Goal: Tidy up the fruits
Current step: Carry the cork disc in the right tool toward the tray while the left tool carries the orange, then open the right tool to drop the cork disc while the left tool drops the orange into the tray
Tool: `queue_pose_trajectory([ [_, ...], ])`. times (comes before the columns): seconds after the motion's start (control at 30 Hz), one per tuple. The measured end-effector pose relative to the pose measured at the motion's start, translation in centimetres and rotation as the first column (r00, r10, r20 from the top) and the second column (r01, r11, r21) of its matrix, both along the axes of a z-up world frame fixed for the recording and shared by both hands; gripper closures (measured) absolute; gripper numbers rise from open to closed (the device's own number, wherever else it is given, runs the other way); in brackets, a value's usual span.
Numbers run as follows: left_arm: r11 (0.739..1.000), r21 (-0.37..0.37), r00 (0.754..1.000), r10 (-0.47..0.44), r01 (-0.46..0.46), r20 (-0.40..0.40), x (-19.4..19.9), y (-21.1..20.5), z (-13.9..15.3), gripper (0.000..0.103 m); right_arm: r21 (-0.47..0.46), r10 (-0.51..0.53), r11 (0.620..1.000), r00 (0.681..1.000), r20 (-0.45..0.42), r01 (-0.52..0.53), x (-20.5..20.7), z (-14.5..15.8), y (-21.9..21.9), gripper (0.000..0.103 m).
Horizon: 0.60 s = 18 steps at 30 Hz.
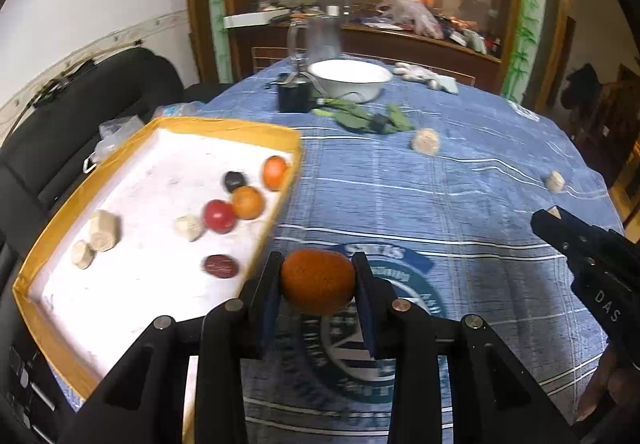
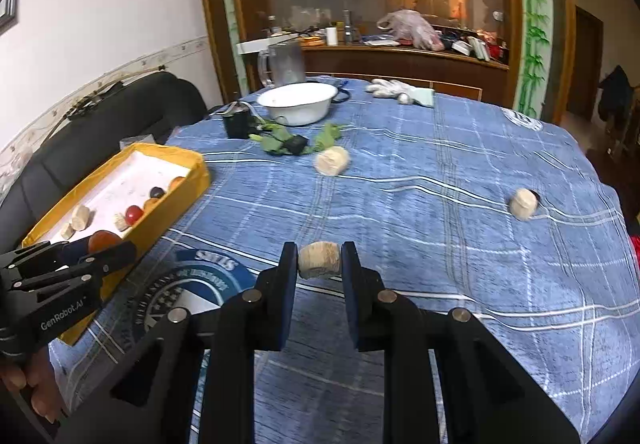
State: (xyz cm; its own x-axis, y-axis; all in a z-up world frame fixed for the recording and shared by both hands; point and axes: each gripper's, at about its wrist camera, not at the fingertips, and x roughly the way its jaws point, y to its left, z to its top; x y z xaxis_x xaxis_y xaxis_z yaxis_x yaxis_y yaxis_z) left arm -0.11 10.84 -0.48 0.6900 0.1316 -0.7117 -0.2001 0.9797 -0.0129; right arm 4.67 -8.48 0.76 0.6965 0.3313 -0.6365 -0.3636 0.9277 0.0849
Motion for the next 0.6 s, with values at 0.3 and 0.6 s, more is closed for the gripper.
queue_pose_trajectory([
  [0.3, 0.986, -0.006, 0.986, 0.165, -0.166, -0.029, -1.8, 7.5, -0.7, 0.07, -0.005, 0.099, 0.995, 0.995, 0.011, -0.099, 0.5, 1.0, 5.4, 0.079],
  [0.6, 0.966, 0.01, 0.963, 0.259, -0.259, -0.07, -2.0, 11.8, -1.6, 0.07, 0.03, 0.242, 0.97, 0.97, 0.007, -0.243, 2.1, 2.1, 13.2, 0.079],
])
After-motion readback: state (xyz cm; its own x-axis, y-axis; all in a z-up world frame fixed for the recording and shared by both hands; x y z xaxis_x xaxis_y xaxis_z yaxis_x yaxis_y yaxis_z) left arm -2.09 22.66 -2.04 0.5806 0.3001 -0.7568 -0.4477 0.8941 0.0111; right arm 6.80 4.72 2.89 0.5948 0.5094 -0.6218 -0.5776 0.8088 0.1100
